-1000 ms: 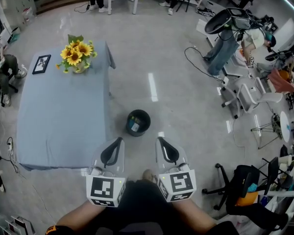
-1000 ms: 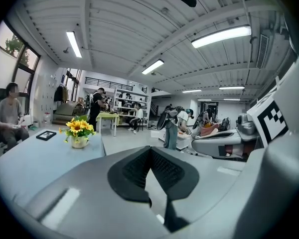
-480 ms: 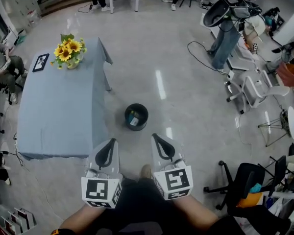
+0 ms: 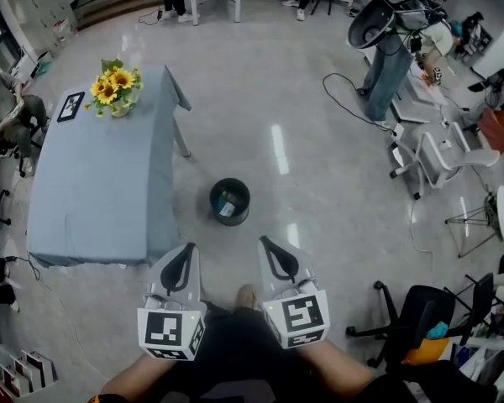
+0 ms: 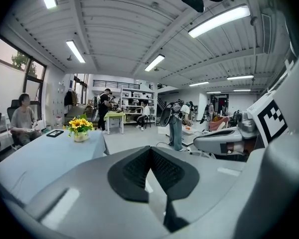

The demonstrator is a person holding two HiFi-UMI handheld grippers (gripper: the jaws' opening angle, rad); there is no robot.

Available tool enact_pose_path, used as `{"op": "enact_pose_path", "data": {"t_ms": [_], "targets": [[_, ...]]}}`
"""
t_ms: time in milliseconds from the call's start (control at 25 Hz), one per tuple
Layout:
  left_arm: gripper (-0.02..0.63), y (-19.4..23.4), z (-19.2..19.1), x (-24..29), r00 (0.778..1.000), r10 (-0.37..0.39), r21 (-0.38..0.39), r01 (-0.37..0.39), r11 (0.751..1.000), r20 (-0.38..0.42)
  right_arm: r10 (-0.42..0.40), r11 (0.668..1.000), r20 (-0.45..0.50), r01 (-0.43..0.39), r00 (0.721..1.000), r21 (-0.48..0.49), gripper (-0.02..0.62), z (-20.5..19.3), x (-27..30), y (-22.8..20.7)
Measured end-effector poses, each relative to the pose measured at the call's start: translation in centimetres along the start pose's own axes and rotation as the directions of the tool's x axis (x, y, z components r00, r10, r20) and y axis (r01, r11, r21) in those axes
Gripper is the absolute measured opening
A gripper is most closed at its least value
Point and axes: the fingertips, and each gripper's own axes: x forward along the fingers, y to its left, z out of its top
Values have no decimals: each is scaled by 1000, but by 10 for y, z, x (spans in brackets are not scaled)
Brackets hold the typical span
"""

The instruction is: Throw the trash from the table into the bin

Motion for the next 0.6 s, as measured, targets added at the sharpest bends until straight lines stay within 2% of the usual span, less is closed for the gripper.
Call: {"op": "enact_pose_path", "data": {"t_ms": [160,600], "targets": [[8,-9,2,3,1000,-21,21,21,1000,6,-12,1000,3,12,1000,-6,-2,-3,-6,-3],[8,-27,-3,18,997,-73,10,73,997,2,-52,998,-23,52,998,20,-3,-14,-12,-18]]}}
